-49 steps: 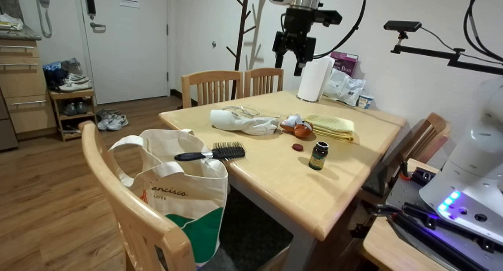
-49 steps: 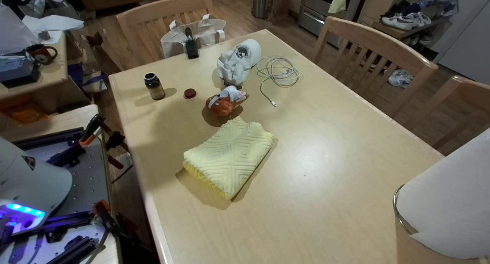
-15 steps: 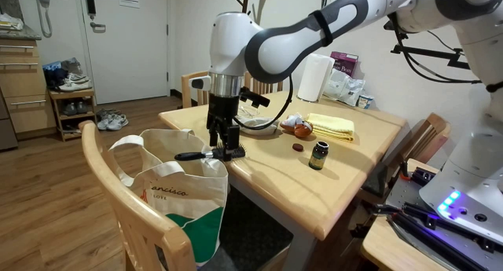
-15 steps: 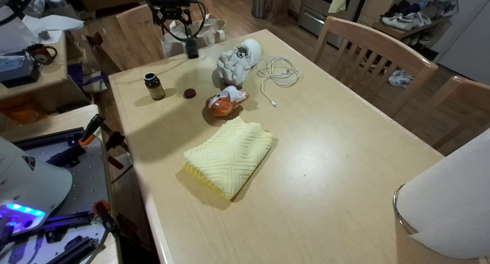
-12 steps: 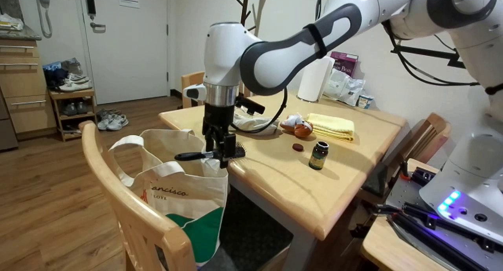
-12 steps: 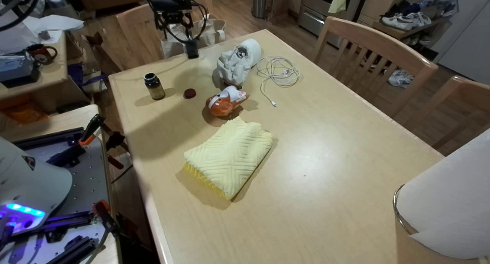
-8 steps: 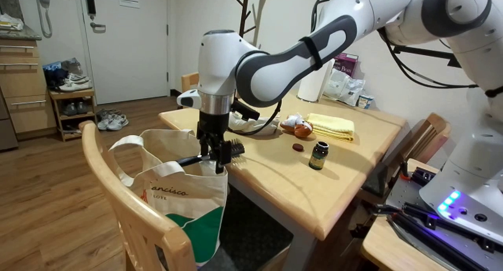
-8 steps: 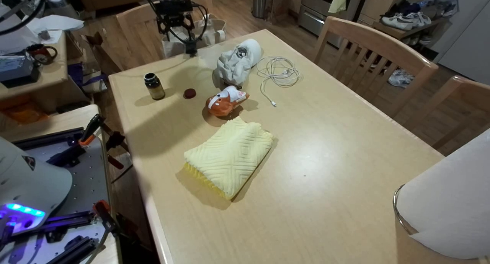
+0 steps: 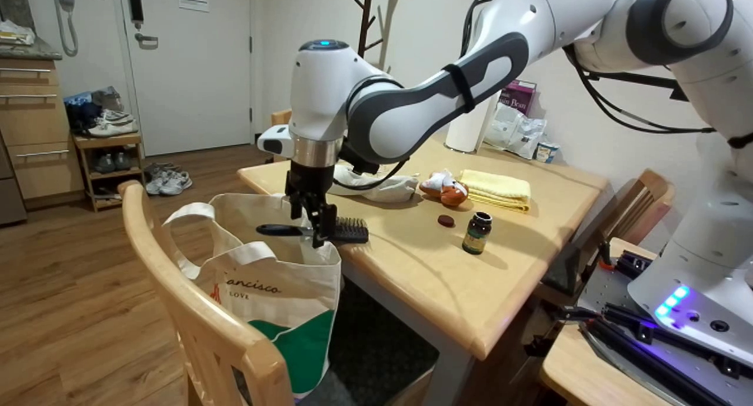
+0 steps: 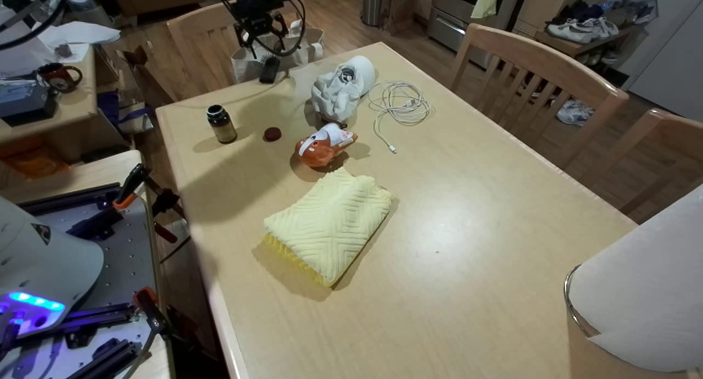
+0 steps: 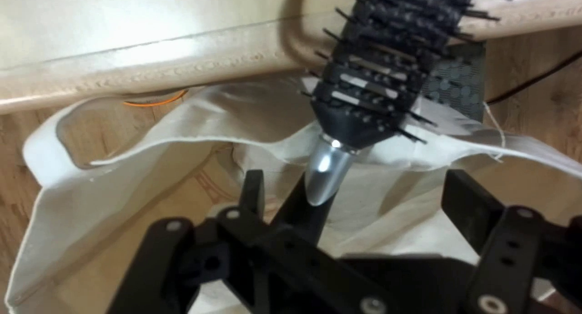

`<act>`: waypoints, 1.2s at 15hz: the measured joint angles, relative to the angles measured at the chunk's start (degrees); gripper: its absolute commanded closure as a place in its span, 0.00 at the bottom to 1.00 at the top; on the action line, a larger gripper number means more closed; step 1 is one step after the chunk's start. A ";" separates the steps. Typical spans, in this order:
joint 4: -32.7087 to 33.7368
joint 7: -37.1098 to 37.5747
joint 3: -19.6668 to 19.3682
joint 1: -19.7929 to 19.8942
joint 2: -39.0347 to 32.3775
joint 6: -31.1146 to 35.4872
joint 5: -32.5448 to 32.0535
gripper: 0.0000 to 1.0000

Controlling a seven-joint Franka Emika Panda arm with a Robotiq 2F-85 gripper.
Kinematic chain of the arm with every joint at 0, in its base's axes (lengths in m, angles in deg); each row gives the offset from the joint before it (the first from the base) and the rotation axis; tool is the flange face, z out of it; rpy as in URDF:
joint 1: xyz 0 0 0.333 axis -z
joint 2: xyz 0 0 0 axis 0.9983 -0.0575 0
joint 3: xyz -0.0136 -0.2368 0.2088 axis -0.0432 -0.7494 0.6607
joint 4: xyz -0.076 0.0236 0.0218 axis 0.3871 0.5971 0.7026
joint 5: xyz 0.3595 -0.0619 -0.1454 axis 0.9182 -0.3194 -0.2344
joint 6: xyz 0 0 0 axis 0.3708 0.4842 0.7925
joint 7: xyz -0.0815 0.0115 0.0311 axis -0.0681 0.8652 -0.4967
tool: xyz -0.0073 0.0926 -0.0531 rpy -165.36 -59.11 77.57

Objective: Put the hair brush in the bag

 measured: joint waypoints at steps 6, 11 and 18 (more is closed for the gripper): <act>1.31 0.43 -1.15 -0.24 -0.03 0.08 -0.71 0.00; 3.36 2.81 -1.43 -1.16 -1.78 -2.90 -0.71 0.00; 10.57 8.75 -4.40 -4.46 -6.30 -5.84 -0.70 0.46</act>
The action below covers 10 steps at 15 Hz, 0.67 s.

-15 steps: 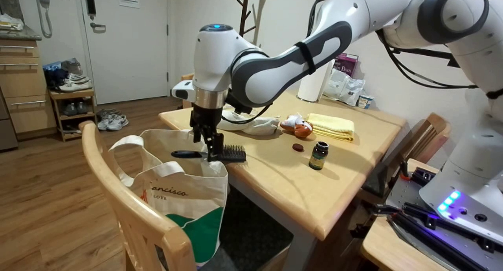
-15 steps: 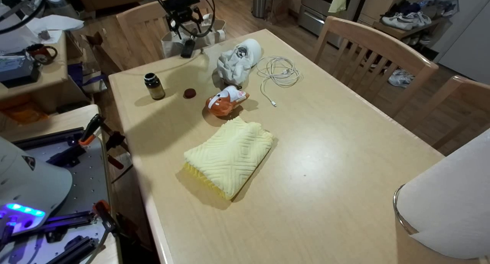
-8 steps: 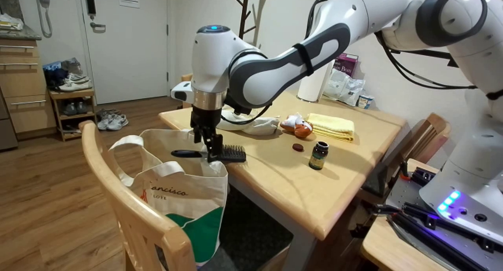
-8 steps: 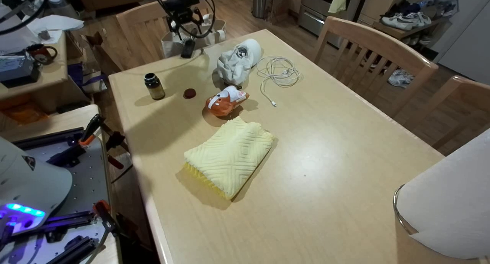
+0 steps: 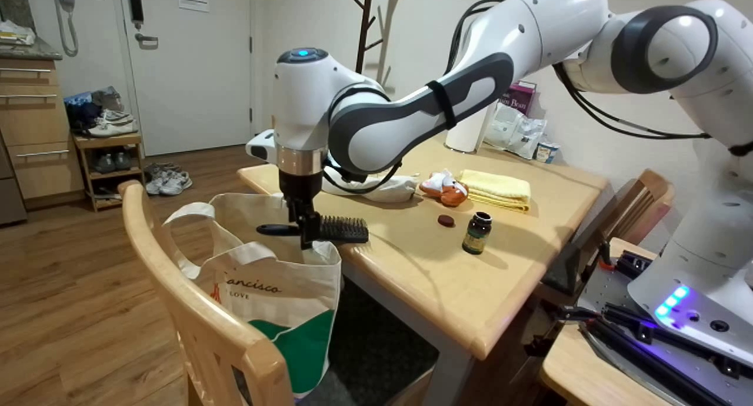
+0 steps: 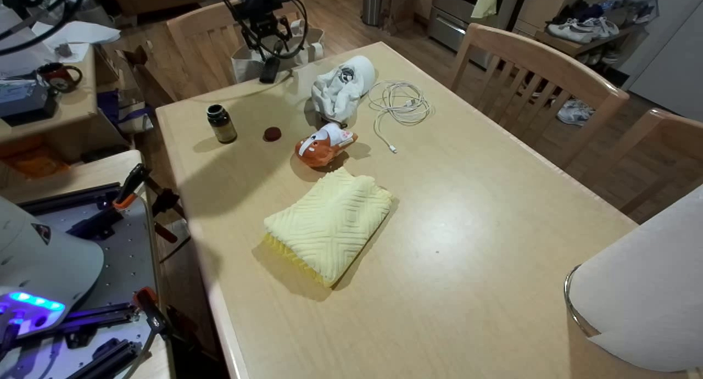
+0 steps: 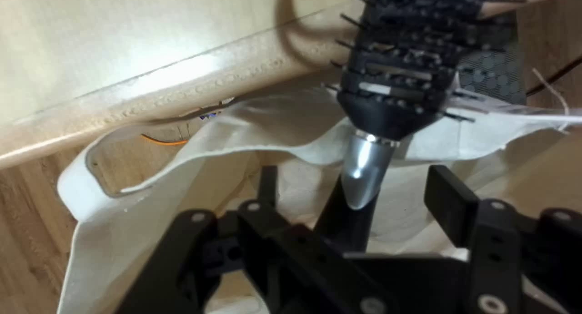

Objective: Put the hair brush in the bag

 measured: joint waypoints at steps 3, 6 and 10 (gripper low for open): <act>1.95 0.63 -0.74 -0.74 -0.96 -0.19 0.00 0.66; 2.29 0.84 -0.98 -0.91 -1.11 -0.20 0.00 0.85; 2.51 0.87 -0.97 -0.91 -1.10 -0.20 0.04 0.92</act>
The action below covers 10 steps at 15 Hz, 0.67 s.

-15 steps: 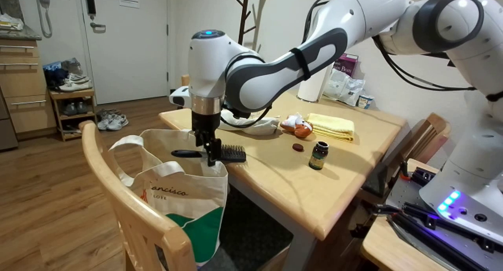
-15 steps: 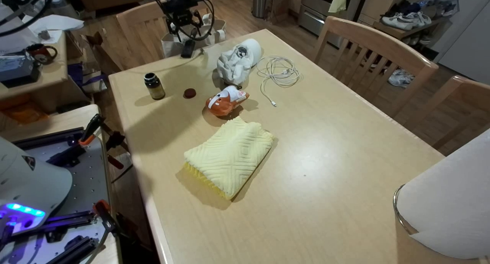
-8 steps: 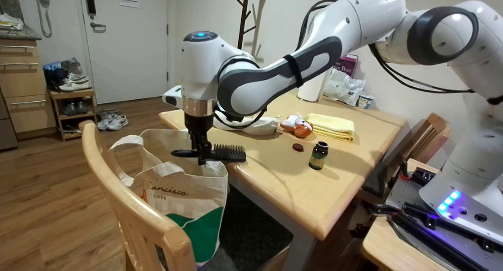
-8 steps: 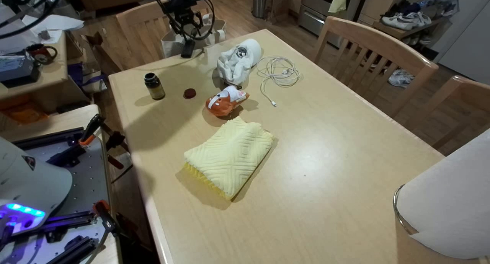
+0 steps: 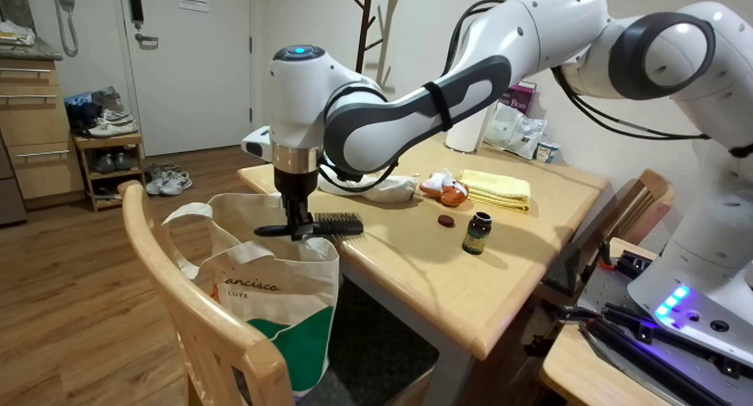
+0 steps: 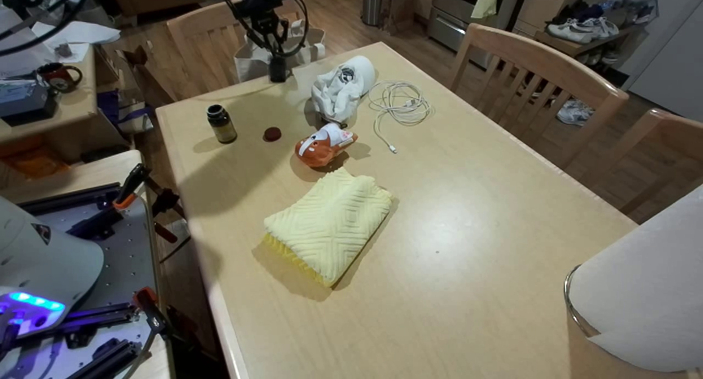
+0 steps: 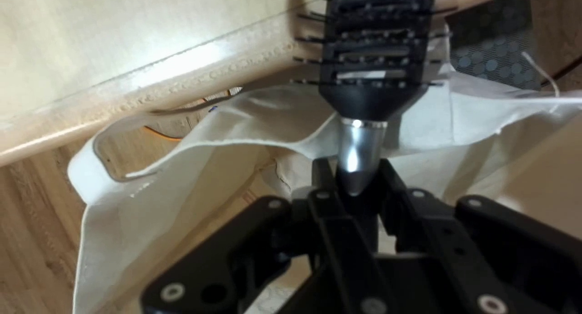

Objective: Put the hair brush in the bag

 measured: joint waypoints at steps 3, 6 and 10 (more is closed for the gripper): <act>0.88 -0.65 0.75 0.10 0.40 0.04 0.10 0.92; 1.73 -3.44 2.64 0.40 2.41 0.22 0.27 0.92; 1.99 -11.28 7.89 2.73 7.29 1.94 2.86 0.92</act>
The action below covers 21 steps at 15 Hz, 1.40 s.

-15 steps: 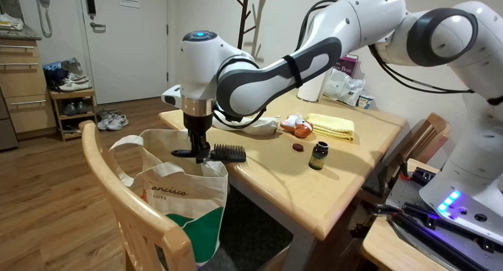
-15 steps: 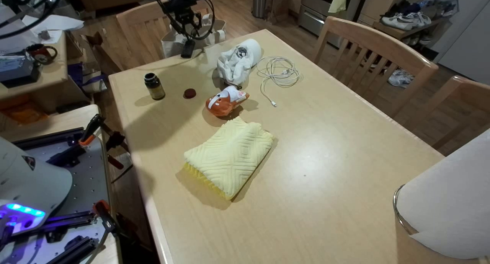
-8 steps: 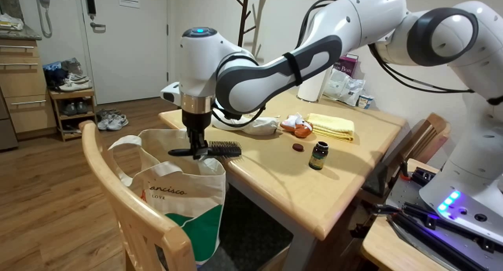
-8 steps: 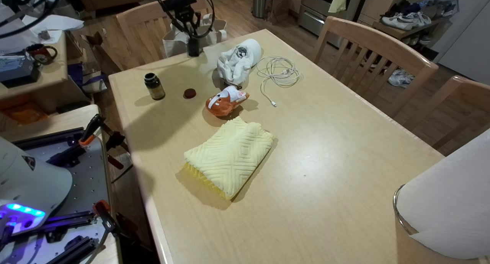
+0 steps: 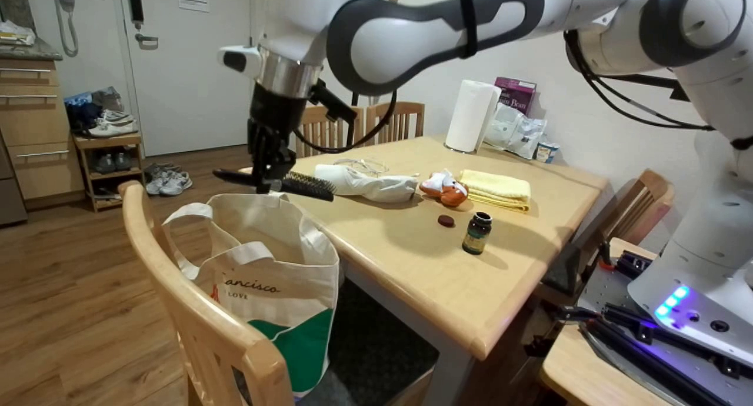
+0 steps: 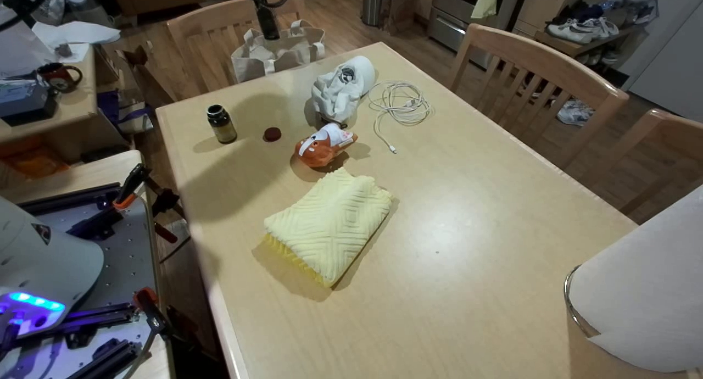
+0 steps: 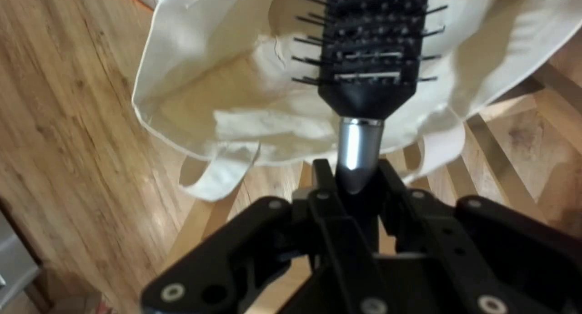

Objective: Put the hair brush in the bag

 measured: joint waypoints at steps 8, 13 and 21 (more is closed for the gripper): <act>0.12 -11.88 7.82 3.98 2.58 3.73 5.00 0.92; 0.11 -15.43 12.77 7.46 0.47 5.97 13.56 0.92; 0.07 -32.47 23.43 14.55 -8.88 20.43 22.02 0.92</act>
